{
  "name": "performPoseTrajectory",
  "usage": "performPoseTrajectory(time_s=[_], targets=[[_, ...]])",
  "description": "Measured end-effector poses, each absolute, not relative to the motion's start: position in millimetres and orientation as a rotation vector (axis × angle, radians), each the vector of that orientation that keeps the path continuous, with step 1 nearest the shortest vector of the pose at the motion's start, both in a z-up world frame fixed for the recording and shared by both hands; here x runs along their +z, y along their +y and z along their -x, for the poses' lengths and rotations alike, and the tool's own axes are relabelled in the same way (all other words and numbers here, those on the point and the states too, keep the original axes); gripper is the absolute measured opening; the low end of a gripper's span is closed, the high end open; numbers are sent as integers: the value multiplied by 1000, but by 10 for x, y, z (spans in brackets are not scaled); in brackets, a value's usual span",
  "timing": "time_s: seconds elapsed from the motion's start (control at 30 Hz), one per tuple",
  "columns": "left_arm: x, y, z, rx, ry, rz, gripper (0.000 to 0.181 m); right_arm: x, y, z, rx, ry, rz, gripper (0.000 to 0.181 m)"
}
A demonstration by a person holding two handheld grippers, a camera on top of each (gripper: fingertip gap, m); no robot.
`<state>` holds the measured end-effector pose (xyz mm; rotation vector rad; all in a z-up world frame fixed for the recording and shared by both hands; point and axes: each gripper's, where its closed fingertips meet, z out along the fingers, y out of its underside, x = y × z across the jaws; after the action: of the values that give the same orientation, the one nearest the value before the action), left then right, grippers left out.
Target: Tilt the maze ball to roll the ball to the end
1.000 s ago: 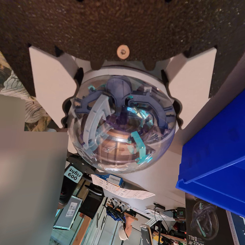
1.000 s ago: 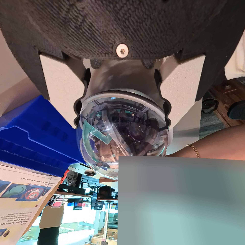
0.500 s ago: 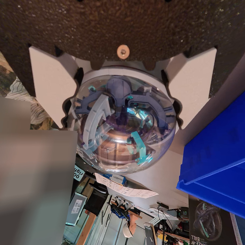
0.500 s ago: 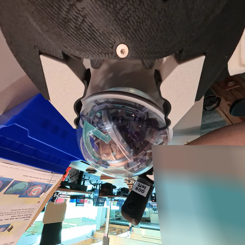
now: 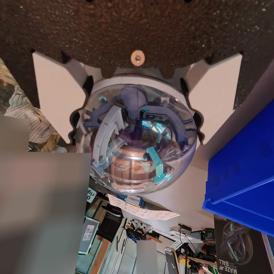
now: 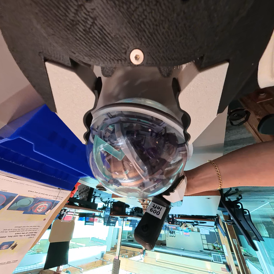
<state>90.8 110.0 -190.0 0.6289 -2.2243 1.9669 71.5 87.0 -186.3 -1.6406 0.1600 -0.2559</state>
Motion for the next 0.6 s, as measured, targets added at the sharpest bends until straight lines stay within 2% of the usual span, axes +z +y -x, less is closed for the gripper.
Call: performPoseTrajectory(time_s=[0.03,0.6], targets=[[-1897,1090,-906,1970,-2228,-624,153,-1869,860,-711,-259,161,1640,123],[-1865,1042,-863,2037,-2263,-543,153,-1903,791,-658,-301,111,1638,119]])
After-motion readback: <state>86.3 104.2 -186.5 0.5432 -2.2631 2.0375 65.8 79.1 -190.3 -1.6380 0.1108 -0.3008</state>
